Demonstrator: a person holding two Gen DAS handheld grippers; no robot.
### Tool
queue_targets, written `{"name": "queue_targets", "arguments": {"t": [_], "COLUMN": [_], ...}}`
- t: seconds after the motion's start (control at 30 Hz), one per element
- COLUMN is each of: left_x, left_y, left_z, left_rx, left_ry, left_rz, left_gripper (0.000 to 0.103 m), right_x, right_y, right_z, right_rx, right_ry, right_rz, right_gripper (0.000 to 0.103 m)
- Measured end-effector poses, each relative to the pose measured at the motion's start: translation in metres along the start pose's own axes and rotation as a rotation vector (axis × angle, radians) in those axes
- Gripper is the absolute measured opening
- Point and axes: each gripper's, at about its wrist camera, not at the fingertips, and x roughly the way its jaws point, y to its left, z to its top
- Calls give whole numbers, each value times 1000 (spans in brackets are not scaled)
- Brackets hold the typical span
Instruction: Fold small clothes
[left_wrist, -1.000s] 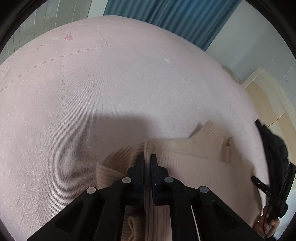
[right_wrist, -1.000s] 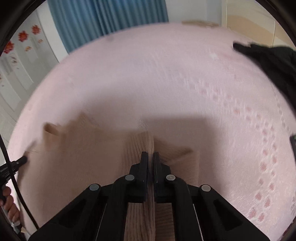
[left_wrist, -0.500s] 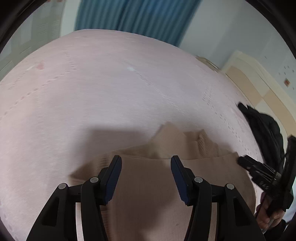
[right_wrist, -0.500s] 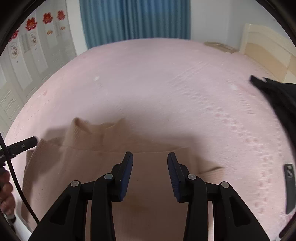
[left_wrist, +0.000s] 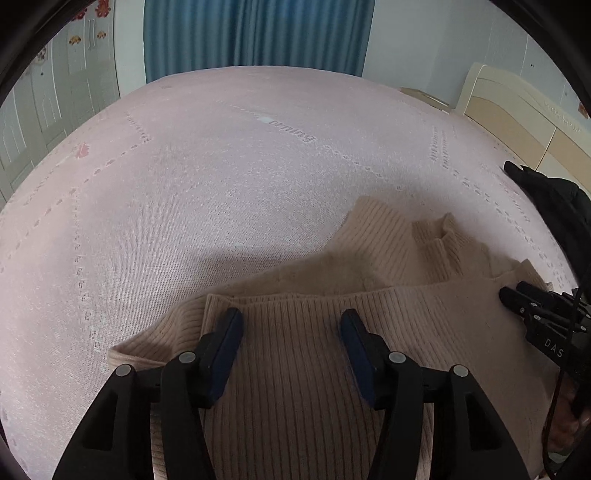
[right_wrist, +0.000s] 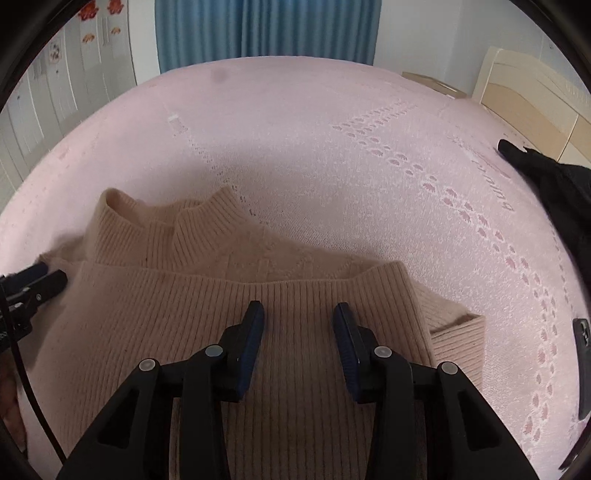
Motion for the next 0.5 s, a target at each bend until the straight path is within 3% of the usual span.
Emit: {"name": "queue_targets", "arguments": {"t": [0.1, 0.27, 0.33, 0.5], "left_x": [-14, -51, -69, -103], "left_y": [3, 23, 36, 57], "left_z": [6, -4, -12, -39], "left_rx": [-8, -76, -124, -149], "left_ry": [45, 56, 55, 64], "left_rz": [-58, -128, -135, -114], "left_gripper": [54, 57, 63, 65], "right_x": [-10, -46, -59, -87], "right_y": [-1, 3, 11, 32], "right_z": [5, -8, -22, -57], "right_rx": [12, 53, 44, -15], "right_ry": [40, 60, 77, 93], "right_rz": [16, 156, 193, 195], "right_gripper": [38, 38, 38, 38]}}
